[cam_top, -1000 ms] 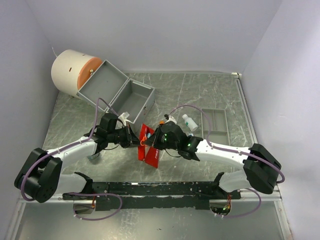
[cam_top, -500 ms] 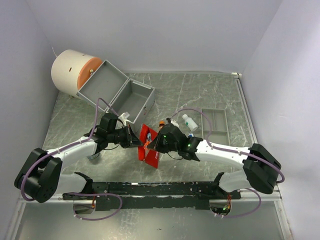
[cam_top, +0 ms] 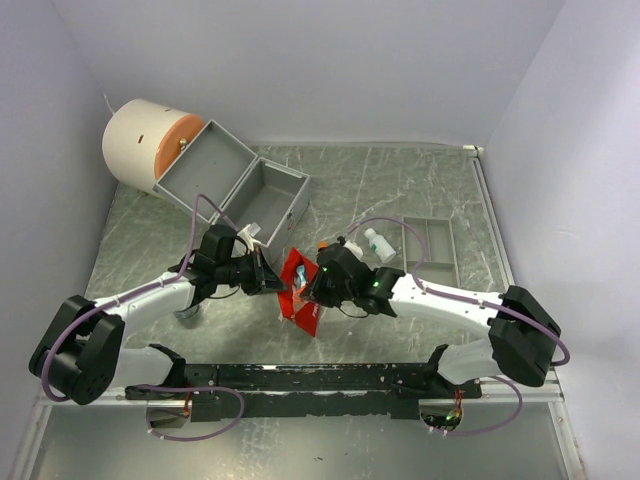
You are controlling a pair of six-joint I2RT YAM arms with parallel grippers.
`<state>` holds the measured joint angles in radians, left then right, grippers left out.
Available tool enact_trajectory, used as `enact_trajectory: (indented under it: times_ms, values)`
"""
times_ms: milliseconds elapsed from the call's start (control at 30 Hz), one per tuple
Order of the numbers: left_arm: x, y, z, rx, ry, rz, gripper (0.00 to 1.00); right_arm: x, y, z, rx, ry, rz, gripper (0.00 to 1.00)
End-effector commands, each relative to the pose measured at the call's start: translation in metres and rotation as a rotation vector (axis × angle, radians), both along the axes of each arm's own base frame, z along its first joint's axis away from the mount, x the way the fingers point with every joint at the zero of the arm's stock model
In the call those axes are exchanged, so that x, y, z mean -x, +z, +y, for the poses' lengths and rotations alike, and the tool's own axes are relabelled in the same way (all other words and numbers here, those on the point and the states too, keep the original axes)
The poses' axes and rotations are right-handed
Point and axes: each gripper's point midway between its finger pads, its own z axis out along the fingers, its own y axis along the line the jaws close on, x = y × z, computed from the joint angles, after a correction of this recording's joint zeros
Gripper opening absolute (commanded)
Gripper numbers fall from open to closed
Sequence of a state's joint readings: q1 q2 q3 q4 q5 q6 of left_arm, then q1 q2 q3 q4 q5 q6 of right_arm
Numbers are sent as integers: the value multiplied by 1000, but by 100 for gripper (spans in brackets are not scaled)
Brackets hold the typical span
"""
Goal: Organize the medicine kit
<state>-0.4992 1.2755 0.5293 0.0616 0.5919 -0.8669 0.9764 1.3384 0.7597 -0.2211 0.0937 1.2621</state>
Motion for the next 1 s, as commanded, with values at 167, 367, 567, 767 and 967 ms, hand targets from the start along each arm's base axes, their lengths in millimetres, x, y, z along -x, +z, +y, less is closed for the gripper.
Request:
enact_trajectory:
  times_ms: [167, 367, 567, 767, 967]
  values:
    - [-9, 16, -7, 23, -56, -67, 7, -5, 17, -2, 47, 40, -59, 24]
    - [-9, 19, -8, 7, -91, -84, 7, -16, 34, 10, 68, 110, -139, 21]
    - [-9, 19, -9, 8, -101, -85, 7, -24, 33, 15, 108, 136, -170, 8]
    - [-7, 22, -10, 20, -114, -86, 7, -26, 24, 28, 94, 175, -169, 11]
    - [-5, 24, -12, 32, -131, -88, 7, -32, 20, 40, 88, 193, -179, 12]
